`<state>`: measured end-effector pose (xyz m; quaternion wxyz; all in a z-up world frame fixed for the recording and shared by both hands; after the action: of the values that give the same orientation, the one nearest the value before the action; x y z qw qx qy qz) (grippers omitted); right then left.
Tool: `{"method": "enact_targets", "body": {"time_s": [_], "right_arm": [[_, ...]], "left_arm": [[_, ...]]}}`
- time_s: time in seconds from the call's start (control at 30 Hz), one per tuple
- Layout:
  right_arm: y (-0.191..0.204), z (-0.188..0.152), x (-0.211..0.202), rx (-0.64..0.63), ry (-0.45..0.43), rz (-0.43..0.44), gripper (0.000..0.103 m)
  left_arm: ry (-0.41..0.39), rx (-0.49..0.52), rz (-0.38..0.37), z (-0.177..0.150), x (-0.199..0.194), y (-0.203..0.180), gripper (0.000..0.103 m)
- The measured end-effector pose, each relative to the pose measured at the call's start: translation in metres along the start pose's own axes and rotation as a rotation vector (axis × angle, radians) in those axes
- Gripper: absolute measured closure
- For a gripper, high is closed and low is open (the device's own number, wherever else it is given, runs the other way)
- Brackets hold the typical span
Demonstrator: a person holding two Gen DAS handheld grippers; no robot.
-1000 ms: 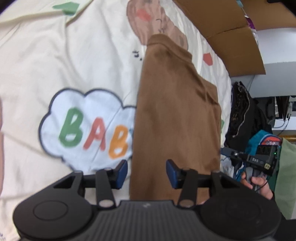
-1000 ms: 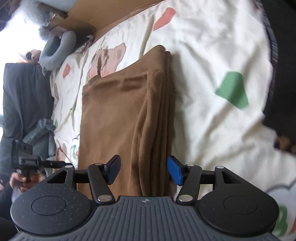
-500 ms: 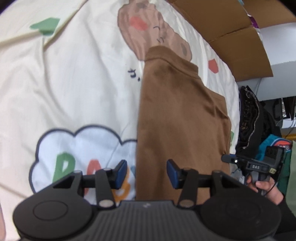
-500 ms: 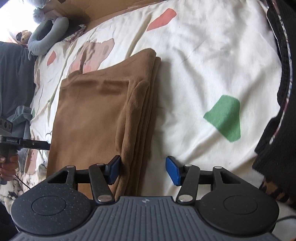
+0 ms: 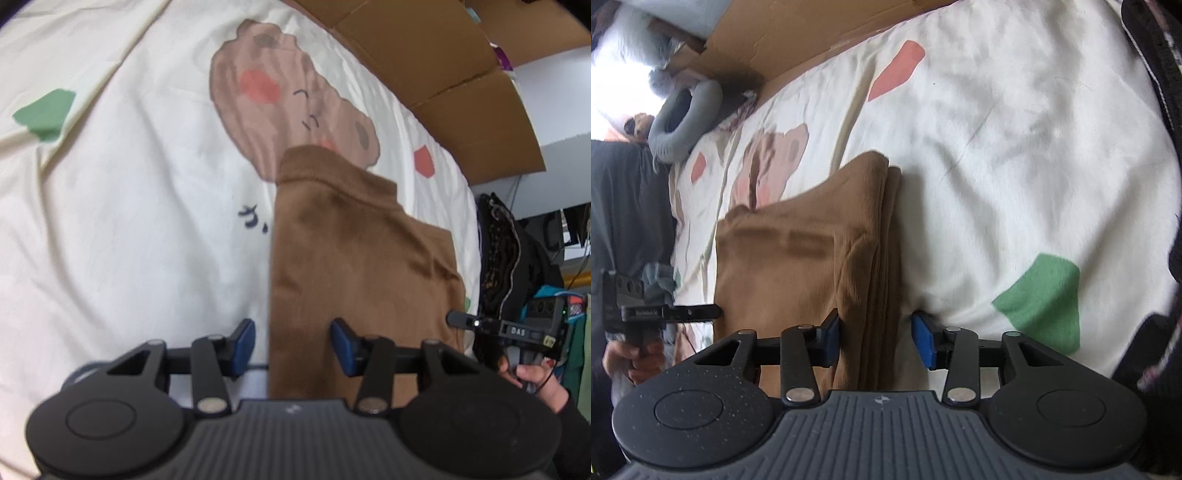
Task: Fold clothes
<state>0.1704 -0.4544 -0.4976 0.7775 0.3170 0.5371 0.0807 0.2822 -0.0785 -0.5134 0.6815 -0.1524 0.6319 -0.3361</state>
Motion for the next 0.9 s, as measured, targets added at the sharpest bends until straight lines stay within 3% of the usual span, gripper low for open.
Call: {"method": "enact_targets", "body": {"time_s": [0.37, 0.43, 0.5, 0.57, 0.6, 0.73, 0.8, 0.9], "right_arm": [[-0.005, 0.014, 0.015, 0.102, 0.005, 0.116, 0.059], [-0.006, 0.016, 0.016, 0.109, 0.003, 0.120, 0.066], [-0.006, 0.016, 0.016, 0.109, -0.002, 0.114, 0.076], [-0.004, 0.017, 0.014, 0.104, -0.009, 0.111, 0.076], [-0.003, 0.017, 0.012, 0.102, -0.013, 0.109, 0.076], [0.000, 0.018, 0.008, 0.104, -0.017, 0.122, 0.073], [-0.002, 0.018, 0.009, 0.105, -0.012, 0.123, 0.073], [-0.004, 0.015, 0.012, 0.112, 0.002, 0.130, 0.072]], "left_arm": [[-0.070, -0.098, -0.125, 0.023, 0.012, 0.005, 0.056], [-0.087, -0.118, -0.146, 0.029, 0.013, 0.006, 0.056], [-0.103, -0.133, -0.160, 0.035, 0.013, 0.006, 0.065], [-0.119, -0.128, -0.169, 0.040, 0.013, 0.004, 0.081], [-0.128, -0.126, -0.179, 0.043, 0.012, 0.002, 0.085], [-0.126, -0.105, -0.207, 0.043, 0.010, -0.008, 0.083], [-0.109, -0.098, -0.197, 0.040, 0.011, -0.008, 0.072], [-0.094, -0.109, -0.192, 0.034, 0.013, -0.003, 0.065]]}}
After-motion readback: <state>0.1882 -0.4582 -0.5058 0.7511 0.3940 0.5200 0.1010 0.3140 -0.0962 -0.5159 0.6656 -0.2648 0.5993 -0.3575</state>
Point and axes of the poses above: each gripper's, at about its wrist camera, not at the fingertips, and x roughly the way its jaws point, y to its left, z to its top, the point moved 9 cm from there along x, roughly the way its jaws point, and after that the axes turned 3 degrees about -z, right-handed, at the moved point
